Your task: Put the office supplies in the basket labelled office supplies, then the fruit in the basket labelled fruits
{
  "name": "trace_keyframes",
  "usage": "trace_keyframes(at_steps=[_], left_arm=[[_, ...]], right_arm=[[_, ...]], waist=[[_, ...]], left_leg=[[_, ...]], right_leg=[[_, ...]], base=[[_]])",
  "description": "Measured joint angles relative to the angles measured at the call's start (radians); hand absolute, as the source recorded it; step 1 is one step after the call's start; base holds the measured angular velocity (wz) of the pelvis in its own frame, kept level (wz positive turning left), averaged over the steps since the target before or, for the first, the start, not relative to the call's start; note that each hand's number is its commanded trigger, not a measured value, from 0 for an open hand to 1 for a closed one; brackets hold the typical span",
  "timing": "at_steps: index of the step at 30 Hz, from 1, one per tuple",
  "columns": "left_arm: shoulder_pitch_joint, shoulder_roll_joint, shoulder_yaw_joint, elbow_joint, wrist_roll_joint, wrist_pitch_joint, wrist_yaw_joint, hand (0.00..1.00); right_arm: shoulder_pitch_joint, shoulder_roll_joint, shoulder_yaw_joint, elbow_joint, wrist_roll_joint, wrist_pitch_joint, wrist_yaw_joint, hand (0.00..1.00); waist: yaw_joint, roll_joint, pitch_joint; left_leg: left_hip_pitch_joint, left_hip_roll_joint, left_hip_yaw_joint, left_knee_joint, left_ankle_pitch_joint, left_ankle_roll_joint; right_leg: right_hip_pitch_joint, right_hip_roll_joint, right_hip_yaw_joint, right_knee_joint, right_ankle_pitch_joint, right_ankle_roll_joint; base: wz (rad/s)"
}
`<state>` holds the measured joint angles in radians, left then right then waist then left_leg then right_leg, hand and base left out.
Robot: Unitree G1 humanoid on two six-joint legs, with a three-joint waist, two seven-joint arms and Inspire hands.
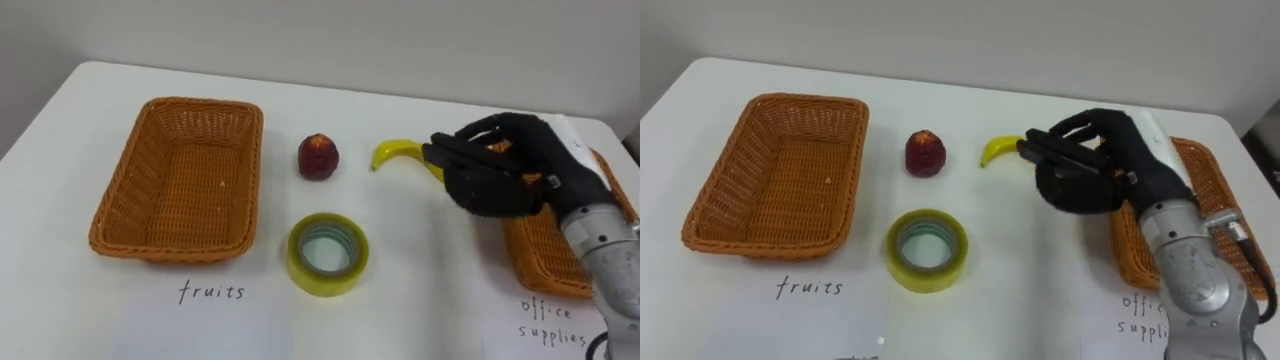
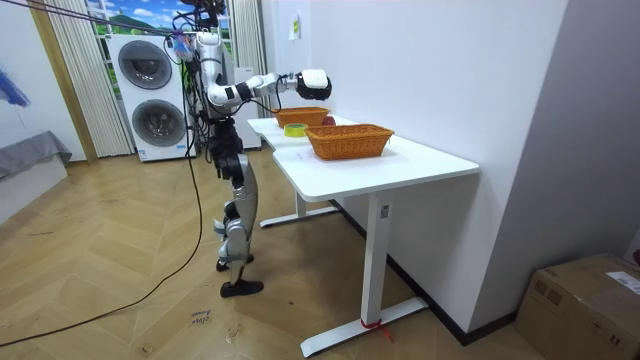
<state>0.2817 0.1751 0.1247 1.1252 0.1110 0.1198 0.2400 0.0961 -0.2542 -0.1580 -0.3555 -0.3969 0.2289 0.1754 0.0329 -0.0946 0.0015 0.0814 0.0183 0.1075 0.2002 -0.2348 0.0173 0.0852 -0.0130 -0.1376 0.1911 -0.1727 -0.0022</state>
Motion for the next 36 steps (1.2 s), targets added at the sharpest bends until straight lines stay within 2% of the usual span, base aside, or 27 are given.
trace_keyframes(at_steps=[5,11,15,20,24,29,36], left_arm=[[0.001,-0.001,0.002,-0.001,0.002,-0.017,-0.008,0.0],[0.005,-0.002,0.04,0.0,0.0,-0.019,-0.018,0.0],[0.006,-0.002,0.05,0.004,0.0,-0.019,-0.019,0.0],[0.015,-0.002,0.051,0.004,0.001,-0.018,-0.023,0.0],[0.022,-0.002,0.069,-0.003,0.001,-0.016,-0.038,0.0],[0.037,-0.003,0.069,-0.006,0.001,-0.015,-0.038,0.0],[0.038,-0.003,0.068,-0.006,0.002,-0.015,-0.037,0.0]], right_arm=[[-0.003,-0.005,-0.024,-0.012,0.0,-0.035,-0.107,1.0],[-0.005,-0.01,-0.041,-0.009,0.019,-0.063,-0.18,1.0],[-0.005,-0.028,-0.064,-0.004,0.054,-0.067,-0.214,1.0],[-0.006,-0.029,-0.073,0.046,0.074,-0.078,-0.26,1.0],[-0.006,-0.029,-0.101,0.074,0.072,-0.077,-0.284,1.0],[-0.005,-0.03,-0.115,0.083,0.072,-0.077,-0.314,1.0],[-0.004,-0.033,-0.115,0.159,0.052,-0.078,-0.361,1.0]], waist=[[-0.001,0.01,-0.0007],[-0.008,0.019,-0.001],[-0.01,0.019,0.0],[-0.032,0.011,0.0015],[-0.035,0.007,0.0035],[-0.051,0.007,0.0036],[-0.056,0.006,0.0035]], left_leg=[[0.0,0.0,0.0,-0.001,0.0,0.0],[0.001,0.0,-0.001,0.0,0.0,0.0],[0.003,0.001,-0.001,0.001,0.0,0.0],[0.005,0.001,0.0,0.005,0.0,0.0],[0.006,0.0,0.001,0.005,0.0,0.0],[0.006,0.001,0.001,0.005,0.0,0.0],[0.017,0.0,0.003,0.001,0.0,0.0]], right_leg=[[-0.001,0.001,0.0,0.0,0.0,0.0],[-0.002,0.0,-0.004,0.007,0.0,0.0],[-0.002,0.0,-0.005,0.012,0.0,0.001],[0.001,0.0,-0.003,0.012,0.0,0.001],[0.001,0.0,-0.002,0.012,0.0,0.001],[0.001,0.0,-0.004,0.011,0.0,0.001],[0.01,0.0,-0.004,0.011,0.0,0.001]], base=[[0.0],[0.0],[0.0],[-0.01],[-0.01],[0.0],[0.0]])
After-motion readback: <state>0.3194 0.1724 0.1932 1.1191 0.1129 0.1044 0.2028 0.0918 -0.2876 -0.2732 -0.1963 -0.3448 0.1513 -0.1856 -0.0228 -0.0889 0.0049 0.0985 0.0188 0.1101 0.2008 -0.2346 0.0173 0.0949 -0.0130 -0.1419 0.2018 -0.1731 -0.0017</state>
